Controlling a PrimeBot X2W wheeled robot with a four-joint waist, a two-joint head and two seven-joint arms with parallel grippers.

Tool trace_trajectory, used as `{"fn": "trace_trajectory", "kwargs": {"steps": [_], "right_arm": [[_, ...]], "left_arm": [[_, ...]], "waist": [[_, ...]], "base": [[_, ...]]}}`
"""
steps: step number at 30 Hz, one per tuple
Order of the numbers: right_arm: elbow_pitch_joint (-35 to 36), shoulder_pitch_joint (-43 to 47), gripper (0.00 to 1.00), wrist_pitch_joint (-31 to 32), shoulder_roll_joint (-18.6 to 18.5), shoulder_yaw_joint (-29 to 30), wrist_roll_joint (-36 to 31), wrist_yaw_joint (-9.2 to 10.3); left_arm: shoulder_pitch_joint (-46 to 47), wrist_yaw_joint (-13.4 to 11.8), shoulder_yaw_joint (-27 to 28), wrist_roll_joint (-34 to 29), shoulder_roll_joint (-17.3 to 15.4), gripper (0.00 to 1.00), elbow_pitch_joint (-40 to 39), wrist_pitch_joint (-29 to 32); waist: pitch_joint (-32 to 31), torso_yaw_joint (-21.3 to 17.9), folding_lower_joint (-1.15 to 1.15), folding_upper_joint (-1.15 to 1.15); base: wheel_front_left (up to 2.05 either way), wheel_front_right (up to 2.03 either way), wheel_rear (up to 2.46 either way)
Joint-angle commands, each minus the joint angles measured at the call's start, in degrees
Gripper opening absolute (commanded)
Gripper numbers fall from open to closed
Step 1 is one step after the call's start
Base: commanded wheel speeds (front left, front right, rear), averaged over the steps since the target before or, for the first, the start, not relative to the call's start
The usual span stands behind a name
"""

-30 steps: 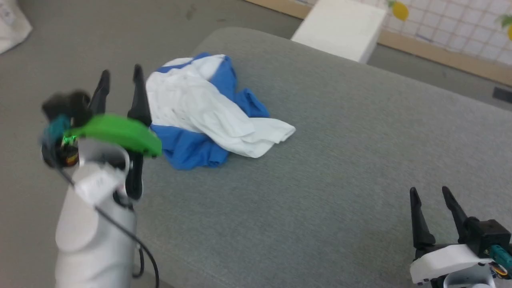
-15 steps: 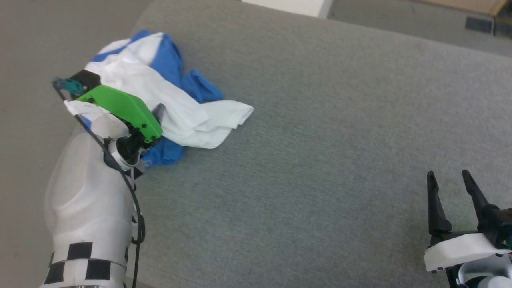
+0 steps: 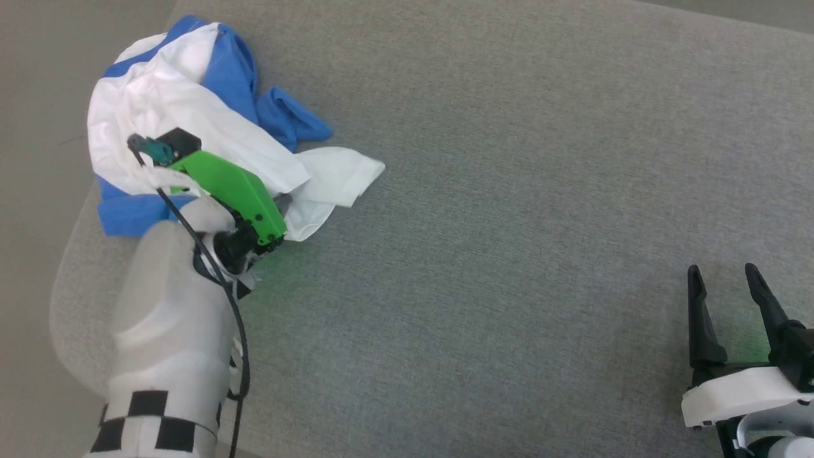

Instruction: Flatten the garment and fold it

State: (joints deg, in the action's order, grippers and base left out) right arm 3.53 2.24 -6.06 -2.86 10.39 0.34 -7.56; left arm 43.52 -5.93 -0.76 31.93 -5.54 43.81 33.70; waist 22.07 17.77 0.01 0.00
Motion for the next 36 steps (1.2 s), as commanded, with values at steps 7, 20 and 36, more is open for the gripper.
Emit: {"fn": "trace_trajectory", "kwargs": {"steps": [7, 20, 36], "right_arm": [[-0.83, -0.01, 1.00, 0.00, -0.01, -0.53, 0.00, 0.08], [-8.69, -1.43, 1.00, -3.68, -0.01, -3.64, 4.24, 0.08], [-18.65, -4.43, 1.00, -8.30, -0.01, -6.58, 8.61, 0.08]], "left_arm": [[-0.95, 0.65, 1.67, -0.53, 0.84, 0.00, -1.05, -17.03], [16.46, 8.53, -3.75, -9.15, -8.75, 0.00, -13.25, -30.62], [38.05, 13.11, -12.05, -4.80, -4.64, 0.00, -19.74, -28.89]], "waist": [[-2.23, 1.99, -0.01, 0.00], [-11.85, -0.12, -0.01, 0.00], [-18.82, -13.57, -0.01, 0.00]], "base": [[0.00, 0.00, 0.00], [0.00, 0.00, 0.00], [0.00, 0.00, 0.00]]}}
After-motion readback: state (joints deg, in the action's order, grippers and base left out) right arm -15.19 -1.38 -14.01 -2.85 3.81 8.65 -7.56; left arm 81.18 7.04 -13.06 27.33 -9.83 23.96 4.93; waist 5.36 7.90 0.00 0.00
